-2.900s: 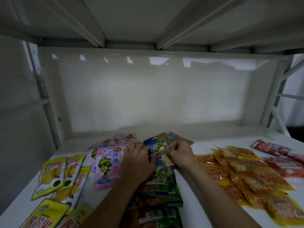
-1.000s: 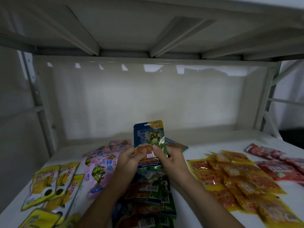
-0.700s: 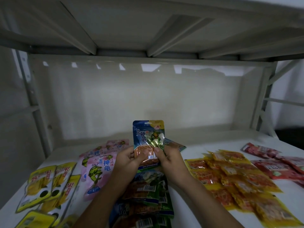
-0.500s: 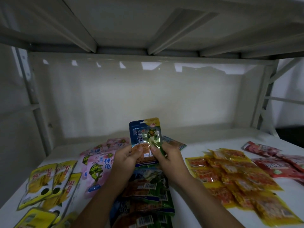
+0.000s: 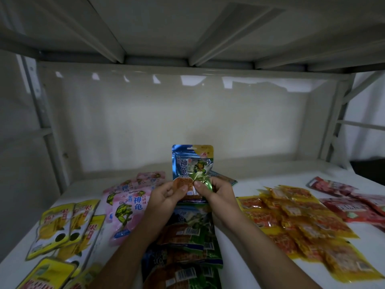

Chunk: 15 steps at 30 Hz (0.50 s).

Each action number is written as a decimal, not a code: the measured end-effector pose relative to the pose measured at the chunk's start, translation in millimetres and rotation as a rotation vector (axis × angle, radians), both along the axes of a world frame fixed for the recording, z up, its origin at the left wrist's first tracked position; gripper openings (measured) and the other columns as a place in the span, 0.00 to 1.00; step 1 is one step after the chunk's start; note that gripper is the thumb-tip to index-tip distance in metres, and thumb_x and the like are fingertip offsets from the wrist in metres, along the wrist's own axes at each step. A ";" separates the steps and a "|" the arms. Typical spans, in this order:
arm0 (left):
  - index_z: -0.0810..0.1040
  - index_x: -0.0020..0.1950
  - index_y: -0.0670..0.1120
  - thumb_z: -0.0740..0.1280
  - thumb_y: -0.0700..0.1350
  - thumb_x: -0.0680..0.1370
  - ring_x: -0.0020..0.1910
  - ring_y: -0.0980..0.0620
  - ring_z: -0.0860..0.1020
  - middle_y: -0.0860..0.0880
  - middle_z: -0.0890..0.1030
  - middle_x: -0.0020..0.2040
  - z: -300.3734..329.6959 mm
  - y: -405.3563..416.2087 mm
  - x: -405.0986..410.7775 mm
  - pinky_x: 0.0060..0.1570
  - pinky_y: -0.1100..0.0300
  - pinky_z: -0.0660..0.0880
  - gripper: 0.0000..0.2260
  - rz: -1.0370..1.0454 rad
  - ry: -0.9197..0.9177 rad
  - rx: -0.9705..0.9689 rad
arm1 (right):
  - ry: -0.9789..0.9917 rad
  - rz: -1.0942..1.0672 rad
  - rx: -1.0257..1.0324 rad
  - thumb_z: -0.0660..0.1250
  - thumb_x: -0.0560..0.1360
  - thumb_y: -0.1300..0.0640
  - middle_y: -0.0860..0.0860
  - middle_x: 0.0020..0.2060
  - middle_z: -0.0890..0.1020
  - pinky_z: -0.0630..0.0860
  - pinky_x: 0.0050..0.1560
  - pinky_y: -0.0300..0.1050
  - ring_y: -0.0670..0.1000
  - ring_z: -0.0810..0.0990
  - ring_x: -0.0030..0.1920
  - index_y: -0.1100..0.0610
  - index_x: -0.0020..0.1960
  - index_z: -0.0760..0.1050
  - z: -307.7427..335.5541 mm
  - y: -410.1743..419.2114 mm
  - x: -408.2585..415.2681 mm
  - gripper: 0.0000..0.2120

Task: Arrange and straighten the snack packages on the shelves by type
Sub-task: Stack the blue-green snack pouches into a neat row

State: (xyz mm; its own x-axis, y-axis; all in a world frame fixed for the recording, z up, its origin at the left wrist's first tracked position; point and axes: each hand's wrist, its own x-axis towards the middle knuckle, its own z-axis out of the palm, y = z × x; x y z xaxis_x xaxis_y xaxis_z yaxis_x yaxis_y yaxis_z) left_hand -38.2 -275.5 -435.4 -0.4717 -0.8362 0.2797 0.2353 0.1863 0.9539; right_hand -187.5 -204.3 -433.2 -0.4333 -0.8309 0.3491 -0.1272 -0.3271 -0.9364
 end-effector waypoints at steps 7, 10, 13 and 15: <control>0.79 0.50 0.30 0.75 0.43 0.76 0.48 0.32 0.84 0.32 0.84 0.47 -1.3 -1.3 0.5 0.52 0.35 0.80 0.15 0.054 -0.021 -0.120 | -0.030 0.079 0.009 0.64 0.84 0.66 0.45 0.31 0.84 0.76 0.33 0.35 0.41 0.82 0.32 0.59 0.42 0.78 8.2 8.6 0.7 0.13; 0.75 0.52 0.26 0.80 0.52 0.72 0.49 0.27 0.81 0.26 0.80 0.49 0.0 -0.3 -0.8 0.53 0.31 0.78 0.30 0.011 0.018 -0.112 | -0.132 0.091 0.000 0.64 0.84 0.66 0.52 0.39 0.88 0.81 0.38 0.39 0.48 0.87 0.38 0.65 0.52 0.81 11.0 9.6 3.0 0.07; 0.80 0.50 0.31 0.79 0.52 0.73 0.48 0.32 0.83 0.33 0.84 0.46 0.6 1.3 -3.6 0.51 0.39 0.82 0.23 0.042 0.007 -0.101 | -0.141 0.046 -0.063 0.69 0.82 0.60 0.61 0.42 0.87 0.81 0.45 0.45 0.52 0.86 0.42 0.70 0.54 0.80 9.3 6.4 2.8 0.11; 0.80 0.50 0.39 0.78 0.45 0.74 0.44 0.44 0.85 0.44 0.86 0.43 1.2 2.6 -5.2 0.46 0.54 0.81 0.12 0.154 0.009 -0.116 | -0.033 -0.051 -0.098 0.75 0.78 0.49 0.69 0.44 0.82 0.77 0.49 0.49 0.54 0.80 0.43 0.71 0.50 0.78 7.6 4.1 2.7 0.23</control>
